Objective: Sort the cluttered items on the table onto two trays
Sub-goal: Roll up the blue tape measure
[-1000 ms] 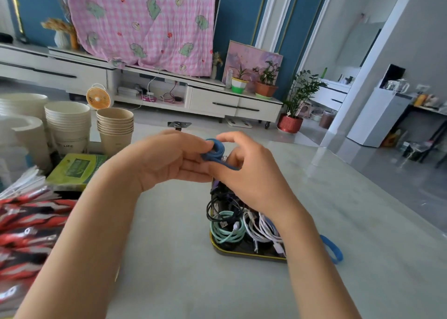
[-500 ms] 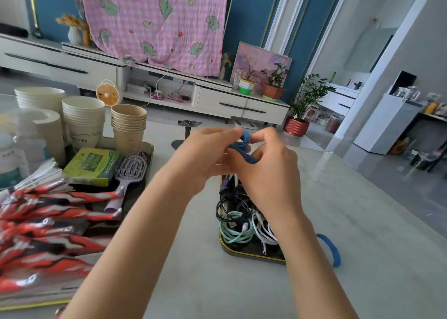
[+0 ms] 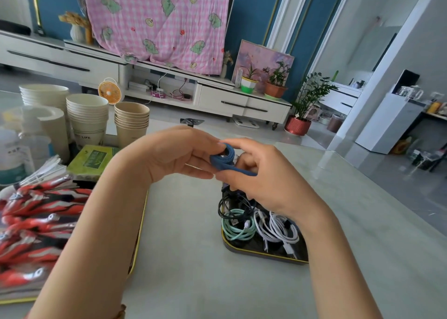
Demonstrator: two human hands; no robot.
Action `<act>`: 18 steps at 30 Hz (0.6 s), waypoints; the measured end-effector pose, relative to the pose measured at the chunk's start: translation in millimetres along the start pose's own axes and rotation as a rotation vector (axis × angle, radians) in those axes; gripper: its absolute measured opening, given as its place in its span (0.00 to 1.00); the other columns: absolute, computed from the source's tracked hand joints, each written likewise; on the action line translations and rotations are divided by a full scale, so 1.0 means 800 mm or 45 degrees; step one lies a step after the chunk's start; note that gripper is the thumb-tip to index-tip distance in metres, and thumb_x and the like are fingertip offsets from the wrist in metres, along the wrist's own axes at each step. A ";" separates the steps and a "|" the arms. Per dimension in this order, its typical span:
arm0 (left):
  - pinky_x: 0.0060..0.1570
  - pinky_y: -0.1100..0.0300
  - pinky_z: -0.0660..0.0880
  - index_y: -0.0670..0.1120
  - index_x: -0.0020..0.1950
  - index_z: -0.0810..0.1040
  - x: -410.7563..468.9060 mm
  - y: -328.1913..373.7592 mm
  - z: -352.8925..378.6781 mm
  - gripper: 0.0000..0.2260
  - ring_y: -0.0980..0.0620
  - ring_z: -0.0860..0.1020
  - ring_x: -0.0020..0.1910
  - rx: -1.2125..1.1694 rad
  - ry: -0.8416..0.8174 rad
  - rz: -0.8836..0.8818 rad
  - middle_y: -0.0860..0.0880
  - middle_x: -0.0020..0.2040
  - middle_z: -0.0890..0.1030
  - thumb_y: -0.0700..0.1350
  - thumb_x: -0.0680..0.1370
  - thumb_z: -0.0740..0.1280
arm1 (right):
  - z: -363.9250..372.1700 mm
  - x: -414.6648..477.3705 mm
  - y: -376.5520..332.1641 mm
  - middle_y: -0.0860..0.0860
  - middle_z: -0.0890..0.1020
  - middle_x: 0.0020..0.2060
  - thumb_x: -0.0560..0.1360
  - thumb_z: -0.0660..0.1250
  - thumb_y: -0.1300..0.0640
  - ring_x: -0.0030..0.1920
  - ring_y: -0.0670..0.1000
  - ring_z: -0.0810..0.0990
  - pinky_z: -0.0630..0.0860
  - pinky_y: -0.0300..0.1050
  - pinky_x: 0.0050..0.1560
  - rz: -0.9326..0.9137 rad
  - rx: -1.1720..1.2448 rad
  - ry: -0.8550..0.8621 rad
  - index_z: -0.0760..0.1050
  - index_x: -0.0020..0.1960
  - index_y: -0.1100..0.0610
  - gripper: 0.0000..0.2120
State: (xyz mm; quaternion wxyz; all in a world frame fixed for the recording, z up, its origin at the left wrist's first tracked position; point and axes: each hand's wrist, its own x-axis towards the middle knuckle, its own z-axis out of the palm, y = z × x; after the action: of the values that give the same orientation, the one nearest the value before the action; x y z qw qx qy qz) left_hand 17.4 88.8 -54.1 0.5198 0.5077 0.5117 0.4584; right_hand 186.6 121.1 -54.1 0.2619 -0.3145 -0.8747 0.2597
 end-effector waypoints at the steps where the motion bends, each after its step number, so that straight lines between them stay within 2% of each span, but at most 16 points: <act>1: 0.47 0.58 0.80 0.40 0.53 0.79 0.001 0.000 0.003 0.08 0.49 0.83 0.42 -0.012 0.014 0.006 0.42 0.46 0.84 0.40 0.77 0.63 | -0.001 0.000 0.001 0.49 0.79 0.28 0.72 0.71 0.56 0.28 0.42 0.74 0.68 0.34 0.32 0.008 -0.006 0.003 0.74 0.62 0.46 0.20; 4: 0.47 0.56 0.79 0.42 0.49 0.79 0.009 0.001 0.020 0.07 0.49 0.82 0.41 -0.076 0.067 0.034 0.43 0.45 0.84 0.43 0.78 0.63 | -0.004 -0.001 0.007 0.50 0.78 0.26 0.71 0.72 0.53 0.24 0.42 0.69 0.64 0.32 0.27 0.038 -0.057 0.185 0.76 0.53 0.48 0.12; 6: 0.46 0.54 0.79 0.42 0.51 0.79 0.015 0.001 0.035 0.09 0.49 0.81 0.40 -0.188 0.133 0.057 0.42 0.47 0.84 0.46 0.78 0.63 | -0.002 0.000 0.010 0.45 0.76 0.23 0.70 0.72 0.49 0.23 0.43 0.70 0.63 0.33 0.25 0.071 -0.128 0.378 0.75 0.47 0.49 0.09; 8: 0.41 0.56 0.80 0.41 0.53 0.79 0.020 0.001 0.050 0.10 0.50 0.81 0.39 -0.293 0.189 0.076 0.42 0.46 0.83 0.46 0.78 0.64 | 0.002 0.002 0.009 0.44 0.75 0.22 0.69 0.72 0.45 0.24 0.43 0.72 0.67 0.37 0.26 0.105 -0.182 0.537 0.72 0.44 0.51 0.13; 10: 0.38 0.57 0.80 0.42 0.50 0.79 0.023 0.001 0.059 0.08 0.50 0.80 0.38 -0.345 0.248 0.093 0.43 0.43 0.83 0.45 0.79 0.63 | 0.008 0.003 0.008 0.46 0.76 0.26 0.69 0.70 0.42 0.29 0.48 0.75 0.69 0.43 0.28 0.132 -0.234 0.628 0.71 0.44 0.53 0.17; 11: 0.38 0.57 0.80 0.42 0.49 0.79 0.024 0.001 0.061 0.07 0.49 0.80 0.39 -0.345 0.275 0.102 0.43 0.42 0.83 0.44 0.79 0.63 | 0.009 0.004 0.007 0.46 0.76 0.27 0.69 0.70 0.42 0.30 0.49 0.76 0.68 0.43 0.28 0.130 -0.260 0.653 0.70 0.45 0.54 0.17; 14: 0.38 0.57 0.80 0.42 0.50 0.79 0.024 0.000 0.052 0.08 0.50 0.80 0.38 -0.309 0.275 0.091 0.44 0.42 0.84 0.44 0.79 0.63 | 0.008 0.004 0.008 0.45 0.74 0.22 0.70 0.71 0.45 0.25 0.44 0.73 0.66 0.39 0.26 0.080 -0.225 0.598 0.71 0.47 0.53 0.15; 16: 0.38 0.58 0.81 0.42 0.49 0.79 0.020 0.001 0.039 0.07 0.52 0.81 0.34 -0.275 0.209 0.054 0.44 0.41 0.84 0.44 0.78 0.63 | 0.002 0.003 0.008 0.45 0.74 0.21 0.70 0.72 0.50 0.23 0.43 0.71 0.64 0.35 0.26 0.043 -0.119 0.449 0.74 0.52 0.51 0.13; 18: 0.40 0.59 0.81 0.42 0.48 0.78 0.012 0.001 0.025 0.07 0.51 0.82 0.35 -0.154 0.105 0.016 0.45 0.39 0.84 0.43 0.78 0.62 | -0.002 0.000 0.006 0.51 0.76 0.24 0.70 0.72 0.53 0.24 0.43 0.70 0.67 0.38 0.29 0.035 -0.011 0.249 0.75 0.55 0.47 0.15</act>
State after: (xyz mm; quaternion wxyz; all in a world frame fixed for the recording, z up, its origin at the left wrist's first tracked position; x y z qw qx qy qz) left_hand 37.7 97.0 -55.1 0.5251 0.4592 0.5010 0.5122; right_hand 189.8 125.1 -55.8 0.3413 -0.3514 -0.8416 0.2275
